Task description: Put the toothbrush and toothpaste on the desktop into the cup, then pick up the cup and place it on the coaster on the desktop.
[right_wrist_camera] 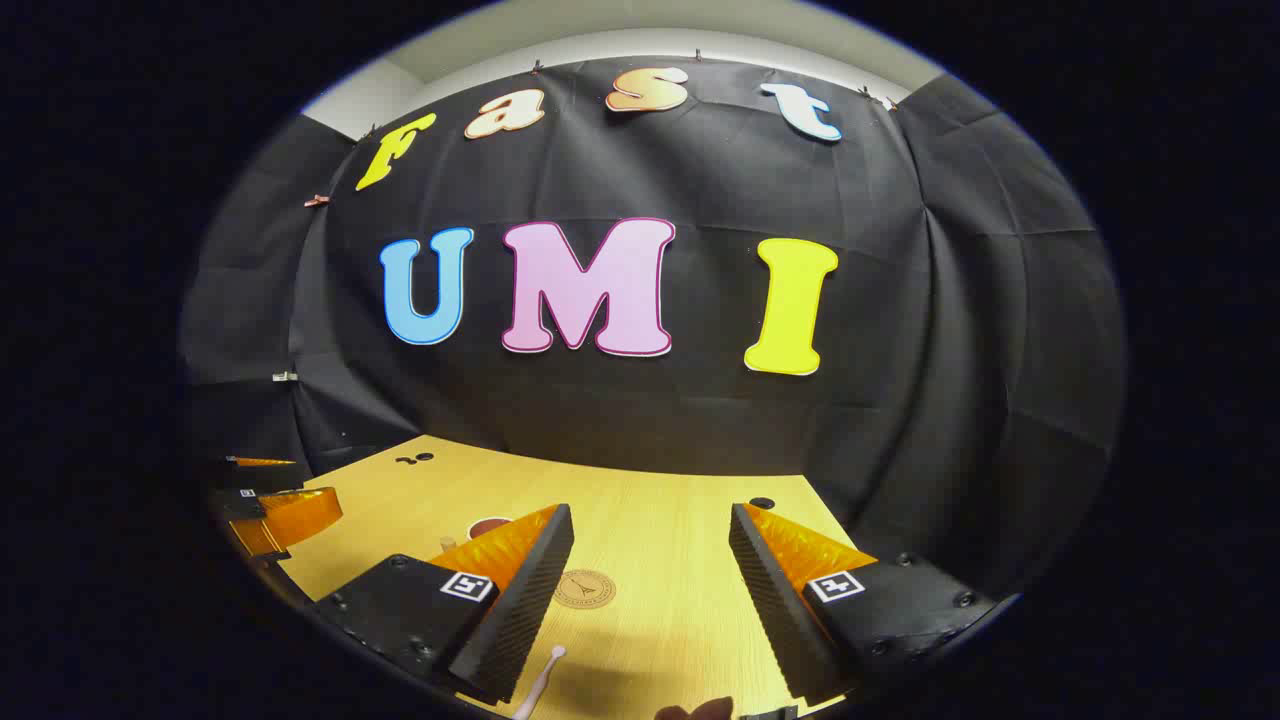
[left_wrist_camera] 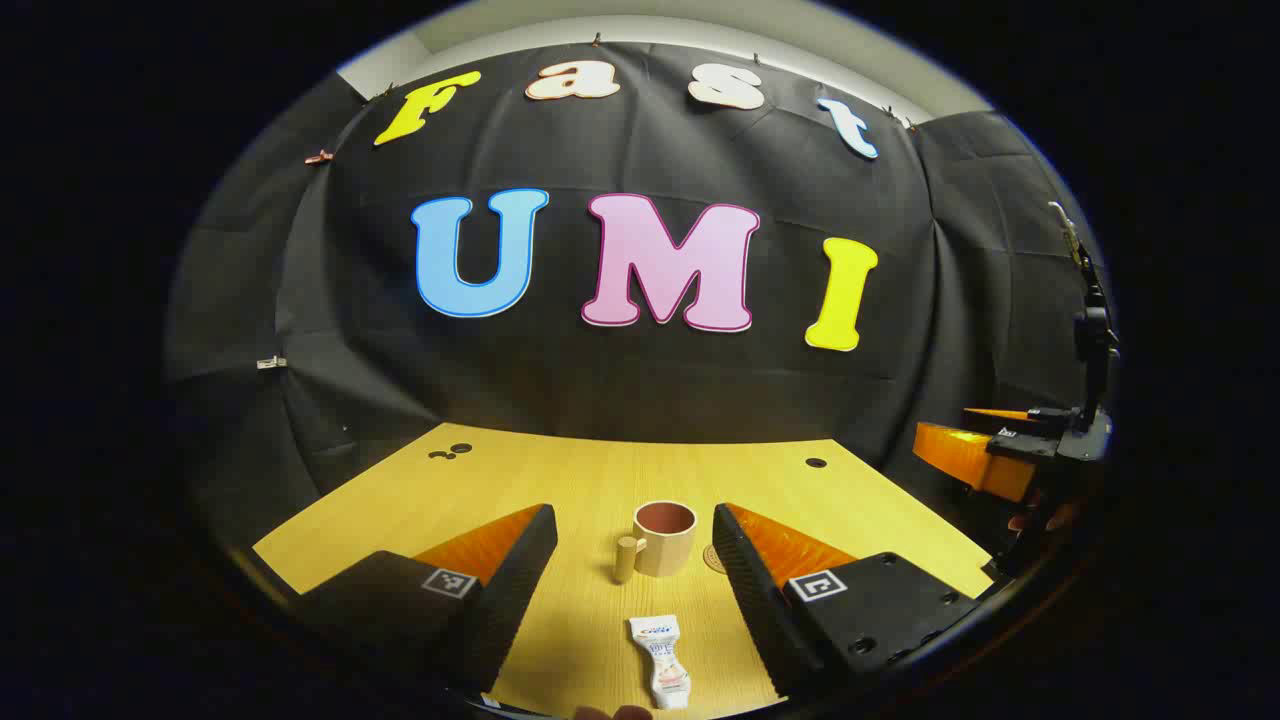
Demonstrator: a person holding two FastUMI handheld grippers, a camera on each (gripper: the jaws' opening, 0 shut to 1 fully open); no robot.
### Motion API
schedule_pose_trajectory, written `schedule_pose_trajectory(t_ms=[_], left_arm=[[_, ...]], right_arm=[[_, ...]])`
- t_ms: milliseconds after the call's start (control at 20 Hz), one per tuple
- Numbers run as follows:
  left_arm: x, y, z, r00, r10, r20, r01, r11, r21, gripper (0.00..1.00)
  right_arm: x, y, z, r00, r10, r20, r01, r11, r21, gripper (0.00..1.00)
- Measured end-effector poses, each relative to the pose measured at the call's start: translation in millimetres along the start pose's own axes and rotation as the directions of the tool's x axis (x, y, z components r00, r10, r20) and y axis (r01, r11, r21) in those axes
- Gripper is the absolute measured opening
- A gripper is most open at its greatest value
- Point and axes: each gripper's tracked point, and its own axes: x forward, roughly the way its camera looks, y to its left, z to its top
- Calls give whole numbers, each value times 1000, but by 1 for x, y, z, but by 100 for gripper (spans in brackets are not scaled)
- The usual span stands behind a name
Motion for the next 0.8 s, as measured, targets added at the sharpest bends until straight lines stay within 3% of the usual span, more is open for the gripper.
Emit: schedule_pose_trajectory(t_ms=[150,350,450,600,800], left_arm=[[6,-5,-10,999,-12,-42,13,1000,4,98],[17,-17,-65,972,-32,-231,27,999,-24,98],[21,-25,-93,944,-40,-326,22,998,-58,98],[34,-35,-144,879,-48,-475,8,996,-86,98],[37,-38,-177,825,-40,-564,-3,997,-75,98]], right_arm=[[2,-1,-5,1000,0,-11,0,1000,-4,97],[5,-5,-16,999,3,-45,-3,1000,0,97],[5,-8,-24,998,10,-67,-11,1000,-4,97],[7,-18,-42,993,17,-119,-18,1000,-5,97],[7,-26,-54,988,20,-154,-21,1000,-2,97]])
